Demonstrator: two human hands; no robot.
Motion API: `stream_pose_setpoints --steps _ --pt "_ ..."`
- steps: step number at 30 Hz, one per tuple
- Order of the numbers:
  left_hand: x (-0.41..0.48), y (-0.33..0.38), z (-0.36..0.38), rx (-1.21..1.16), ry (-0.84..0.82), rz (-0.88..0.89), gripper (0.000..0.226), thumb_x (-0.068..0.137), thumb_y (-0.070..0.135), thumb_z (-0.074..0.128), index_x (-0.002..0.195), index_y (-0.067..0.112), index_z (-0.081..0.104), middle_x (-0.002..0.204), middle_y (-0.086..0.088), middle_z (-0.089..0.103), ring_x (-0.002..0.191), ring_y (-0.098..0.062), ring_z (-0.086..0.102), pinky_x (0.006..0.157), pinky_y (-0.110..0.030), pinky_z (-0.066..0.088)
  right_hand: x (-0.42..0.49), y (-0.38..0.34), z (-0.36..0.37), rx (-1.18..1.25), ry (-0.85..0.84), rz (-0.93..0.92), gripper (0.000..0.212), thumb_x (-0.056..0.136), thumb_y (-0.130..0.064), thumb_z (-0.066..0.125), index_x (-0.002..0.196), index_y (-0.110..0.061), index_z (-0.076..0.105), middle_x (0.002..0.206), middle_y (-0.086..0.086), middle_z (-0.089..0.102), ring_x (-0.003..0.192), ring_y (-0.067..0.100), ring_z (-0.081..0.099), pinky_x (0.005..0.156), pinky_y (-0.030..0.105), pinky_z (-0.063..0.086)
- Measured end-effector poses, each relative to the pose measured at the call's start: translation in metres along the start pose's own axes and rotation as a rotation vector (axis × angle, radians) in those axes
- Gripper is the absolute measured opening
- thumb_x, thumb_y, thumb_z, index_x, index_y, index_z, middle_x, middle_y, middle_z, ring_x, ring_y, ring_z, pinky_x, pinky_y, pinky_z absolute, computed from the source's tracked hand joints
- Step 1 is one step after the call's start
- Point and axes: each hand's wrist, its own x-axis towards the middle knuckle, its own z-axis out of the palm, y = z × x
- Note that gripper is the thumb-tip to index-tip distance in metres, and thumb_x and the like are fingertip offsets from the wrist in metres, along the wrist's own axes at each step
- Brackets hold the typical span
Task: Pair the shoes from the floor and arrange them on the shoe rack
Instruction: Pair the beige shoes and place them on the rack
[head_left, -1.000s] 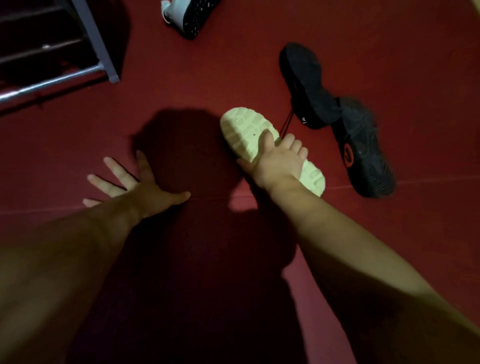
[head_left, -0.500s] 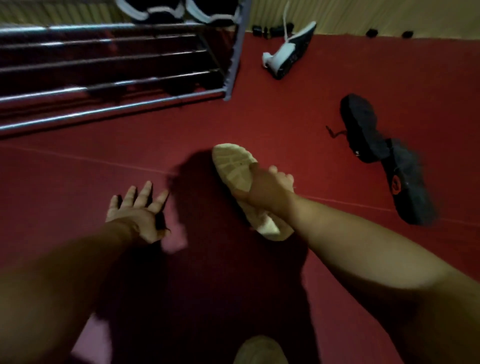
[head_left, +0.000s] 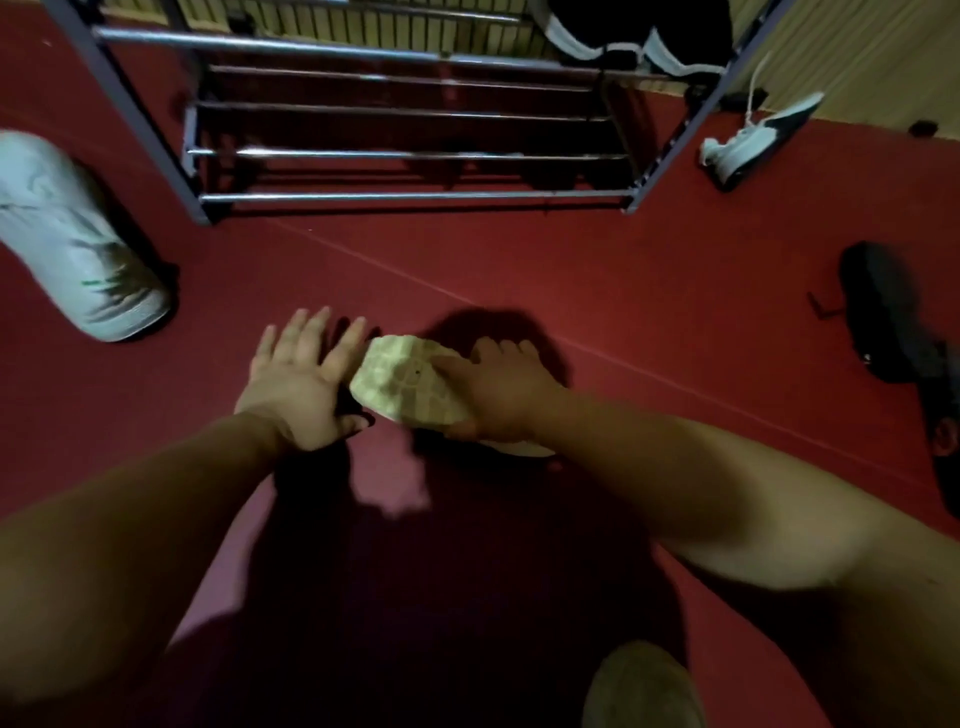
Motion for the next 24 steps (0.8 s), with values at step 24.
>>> stream_pose_setpoints --steps 24 --pt "-0.008 0.055 -0.001 -0.465 0.136 0.111 0.067 0.094 0.034 0.049 0.15 0.026 0.013 0.147 -0.006 0.033 0.114 -0.035 0.054 0.089 -0.037 0.046 -0.015 0.092 -0.013 0.39 0.215 0.408 0.057 0.089 -0.049 0.054 0.14 -0.031 0.037 0.151 0.008 0.024 0.139 0.03 0.02 0.109 0.043 0.022"
